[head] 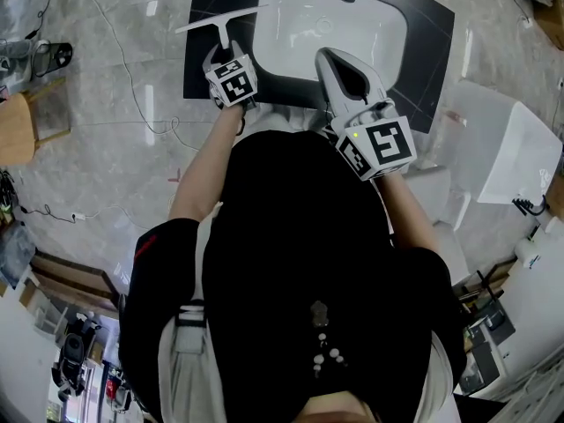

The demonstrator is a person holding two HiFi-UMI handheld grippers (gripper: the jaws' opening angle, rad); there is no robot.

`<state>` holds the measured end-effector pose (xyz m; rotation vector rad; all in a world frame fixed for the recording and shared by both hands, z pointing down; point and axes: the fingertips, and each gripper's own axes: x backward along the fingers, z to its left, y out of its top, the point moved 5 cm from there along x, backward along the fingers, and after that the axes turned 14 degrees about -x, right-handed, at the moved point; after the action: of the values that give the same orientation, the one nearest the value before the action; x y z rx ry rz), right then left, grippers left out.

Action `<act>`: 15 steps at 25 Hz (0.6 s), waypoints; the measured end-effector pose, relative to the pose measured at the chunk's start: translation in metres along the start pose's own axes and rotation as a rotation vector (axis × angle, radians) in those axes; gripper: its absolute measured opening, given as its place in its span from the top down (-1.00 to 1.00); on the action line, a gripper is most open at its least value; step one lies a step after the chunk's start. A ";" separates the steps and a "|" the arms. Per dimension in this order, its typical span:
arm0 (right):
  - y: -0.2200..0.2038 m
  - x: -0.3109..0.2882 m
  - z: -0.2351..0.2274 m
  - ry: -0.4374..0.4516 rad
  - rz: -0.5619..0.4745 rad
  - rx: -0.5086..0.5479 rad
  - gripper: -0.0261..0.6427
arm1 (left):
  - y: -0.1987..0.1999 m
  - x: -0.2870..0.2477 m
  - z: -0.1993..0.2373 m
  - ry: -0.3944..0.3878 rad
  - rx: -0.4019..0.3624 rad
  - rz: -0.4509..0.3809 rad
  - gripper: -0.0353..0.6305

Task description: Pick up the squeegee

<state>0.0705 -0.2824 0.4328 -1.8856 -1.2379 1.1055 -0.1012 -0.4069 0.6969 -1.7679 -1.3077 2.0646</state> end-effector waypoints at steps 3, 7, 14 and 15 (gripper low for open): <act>-0.002 0.012 0.000 0.023 0.006 0.008 0.92 | -0.001 0.015 -0.004 0.006 0.008 -0.015 0.58; -0.003 0.029 -0.006 0.053 0.005 0.007 0.92 | -0.001 0.036 -0.014 0.022 0.010 -0.056 0.58; -0.003 0.058 -0.015 0.114 0.006 0.020 0.92 | 0.010 0.087 -0.035 0.059 0.032 -0.165 0.58; -0.003 0.062 -0.015 0.126 0.005 0.022 0.92 | 0.014 0.096 -0.038 0.066 0.032 -0.187 0.58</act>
<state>0.0963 -0.2243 0.4231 -1.9121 -1.1468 0.9827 -0.0930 -0.3388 0.6183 -1.6188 -1.3565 1.9007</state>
